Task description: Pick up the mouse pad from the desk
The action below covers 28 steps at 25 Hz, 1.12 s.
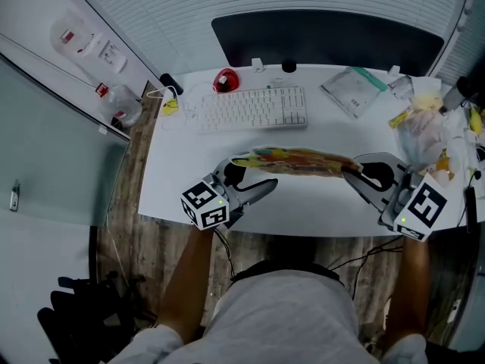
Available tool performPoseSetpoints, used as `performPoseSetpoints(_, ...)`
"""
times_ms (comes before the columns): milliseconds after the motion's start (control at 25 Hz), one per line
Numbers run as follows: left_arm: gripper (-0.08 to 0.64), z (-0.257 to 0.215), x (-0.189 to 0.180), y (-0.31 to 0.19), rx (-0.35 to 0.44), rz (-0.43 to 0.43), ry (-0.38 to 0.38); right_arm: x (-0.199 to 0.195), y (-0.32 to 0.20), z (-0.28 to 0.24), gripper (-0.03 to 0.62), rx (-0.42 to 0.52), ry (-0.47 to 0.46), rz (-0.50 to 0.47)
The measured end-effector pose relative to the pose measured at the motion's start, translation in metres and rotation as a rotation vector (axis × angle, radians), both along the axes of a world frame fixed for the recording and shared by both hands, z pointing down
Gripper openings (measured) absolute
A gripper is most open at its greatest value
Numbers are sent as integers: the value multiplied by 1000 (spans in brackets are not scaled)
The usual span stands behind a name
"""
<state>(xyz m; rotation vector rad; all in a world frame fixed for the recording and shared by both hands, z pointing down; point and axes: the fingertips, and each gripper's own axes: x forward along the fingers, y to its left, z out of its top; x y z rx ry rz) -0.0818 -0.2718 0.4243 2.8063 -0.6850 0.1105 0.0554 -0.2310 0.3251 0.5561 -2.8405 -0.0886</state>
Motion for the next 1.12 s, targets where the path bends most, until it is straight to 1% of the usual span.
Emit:
performPoseSetpoints(80, 365, -11, 6, 2, 23, 19, 33, 1, -2, 2, 18, -12, -18, 12)
performPoseSetpoints(120, 352, -16, 7, 2, 37, 15, 39, 2, -3, 3, 18, -21, -29, 22)
performPoseSetpoints(200, 271, -22, 5, -2, 64, -21, 42, 7, -7, 5, 18, -40, -66, 56)
performPoseSetpoints(280, 131, -28, -2, -6, 88, -64, 46, 13, -12, 6, 18, -60, -112, 99)
performPoseSetpoints(320, 96, -30, -4, -7, 96, -78, 46, 15, -15, 7, 18, -70, -132, 119)
performPoseSetpoints(480, 63, -36, -6, -8, 105, -107, 26, 20, -24, 16, 18, -106, -184, 190)
performPoseSetpoints(600, 48, -38, -5, -8, 121, -107, -9, 20, -31, 21, 18, -121, -198, 242)
performPoseSetpoints(840, 27, -40, -2, -7, 144, -150, -107, 19, -41, 33, 18, -108, -166, 346)
performPoseSetpoints(1120, 23, -47, -3, -7, 153, -230, -181, 17, -44, 35, 18, -61, -141, 426)
